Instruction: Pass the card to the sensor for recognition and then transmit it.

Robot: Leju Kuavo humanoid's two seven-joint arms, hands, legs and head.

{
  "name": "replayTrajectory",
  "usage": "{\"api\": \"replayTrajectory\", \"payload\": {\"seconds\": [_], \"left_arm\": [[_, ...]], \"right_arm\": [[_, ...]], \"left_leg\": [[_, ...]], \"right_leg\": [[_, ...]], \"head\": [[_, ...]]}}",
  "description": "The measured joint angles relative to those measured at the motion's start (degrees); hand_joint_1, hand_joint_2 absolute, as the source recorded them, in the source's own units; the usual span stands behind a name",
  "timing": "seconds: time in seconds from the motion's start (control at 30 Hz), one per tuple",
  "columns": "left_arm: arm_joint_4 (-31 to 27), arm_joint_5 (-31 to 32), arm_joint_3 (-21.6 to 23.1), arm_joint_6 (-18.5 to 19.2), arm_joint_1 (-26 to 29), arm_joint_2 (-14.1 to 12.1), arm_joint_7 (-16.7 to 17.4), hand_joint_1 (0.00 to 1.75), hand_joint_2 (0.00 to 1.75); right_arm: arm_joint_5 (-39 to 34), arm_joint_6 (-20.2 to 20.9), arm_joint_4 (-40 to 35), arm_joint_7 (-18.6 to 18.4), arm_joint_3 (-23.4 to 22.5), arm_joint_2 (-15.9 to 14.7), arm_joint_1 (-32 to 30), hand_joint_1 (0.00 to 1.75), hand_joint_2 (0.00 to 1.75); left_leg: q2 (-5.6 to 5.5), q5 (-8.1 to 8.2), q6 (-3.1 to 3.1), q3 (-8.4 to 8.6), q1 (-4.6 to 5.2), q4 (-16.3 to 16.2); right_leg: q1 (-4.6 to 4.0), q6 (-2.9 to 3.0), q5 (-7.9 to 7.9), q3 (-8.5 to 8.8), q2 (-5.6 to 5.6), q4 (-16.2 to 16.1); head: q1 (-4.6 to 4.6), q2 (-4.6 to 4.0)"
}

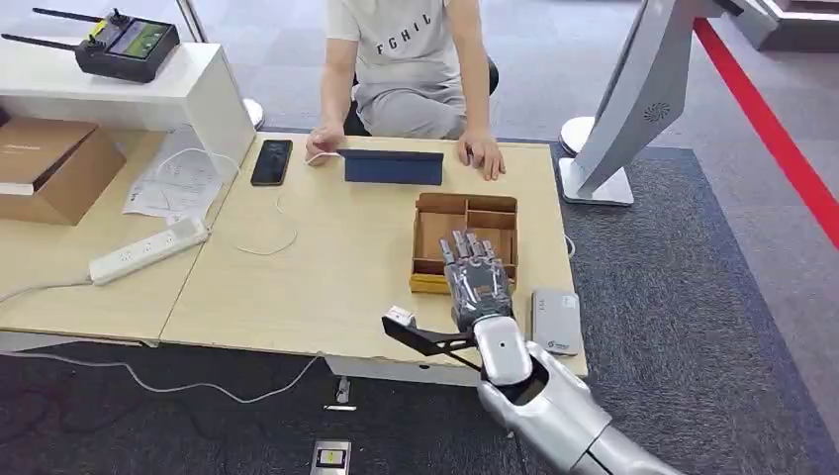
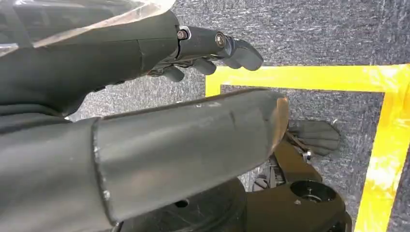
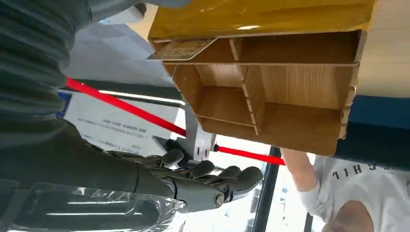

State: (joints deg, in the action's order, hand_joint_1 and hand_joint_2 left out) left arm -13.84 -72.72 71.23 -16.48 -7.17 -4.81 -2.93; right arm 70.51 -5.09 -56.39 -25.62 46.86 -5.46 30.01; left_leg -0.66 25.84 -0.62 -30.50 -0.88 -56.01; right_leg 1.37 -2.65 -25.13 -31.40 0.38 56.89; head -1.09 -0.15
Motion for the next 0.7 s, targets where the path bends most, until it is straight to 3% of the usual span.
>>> {"api": "replayTrajectory", "payload": {"seconds": [0.27, 0.7], "left_arm": [[0.00, -2.23, -1.09, -0.17, 0.08, 0.22, -0.18, 0.00, 0.00], [0.00, -0.74, -1.40, 0.17, 0.13, 0.20, -0.46, 0.00, 0.00]], "right_arm": [[-1.42, -0.61, 4.19, 0.66, 1.03, 1.66, 1.81, 0.00, 1.75], [-2.54, -5.37, 14.51, 0.83, 2.01, 2.14, 4.59, 0.00, 1.75]], "left_leg": [[0.00, 0.00, 0.00, 0.00, 0.00, 0.00], [0.00, 0.00, 0.00, 0.00, 0.00, 0.00]], "right_leg": [[0.00, 0.00, 0.00, -0.01, 0.00, 0.00], [0.00, 0.00, 0.00, -0.01, 0.00, 0.00]], "head": [[0.02, 0.00], [0.00, 0.00]]}}
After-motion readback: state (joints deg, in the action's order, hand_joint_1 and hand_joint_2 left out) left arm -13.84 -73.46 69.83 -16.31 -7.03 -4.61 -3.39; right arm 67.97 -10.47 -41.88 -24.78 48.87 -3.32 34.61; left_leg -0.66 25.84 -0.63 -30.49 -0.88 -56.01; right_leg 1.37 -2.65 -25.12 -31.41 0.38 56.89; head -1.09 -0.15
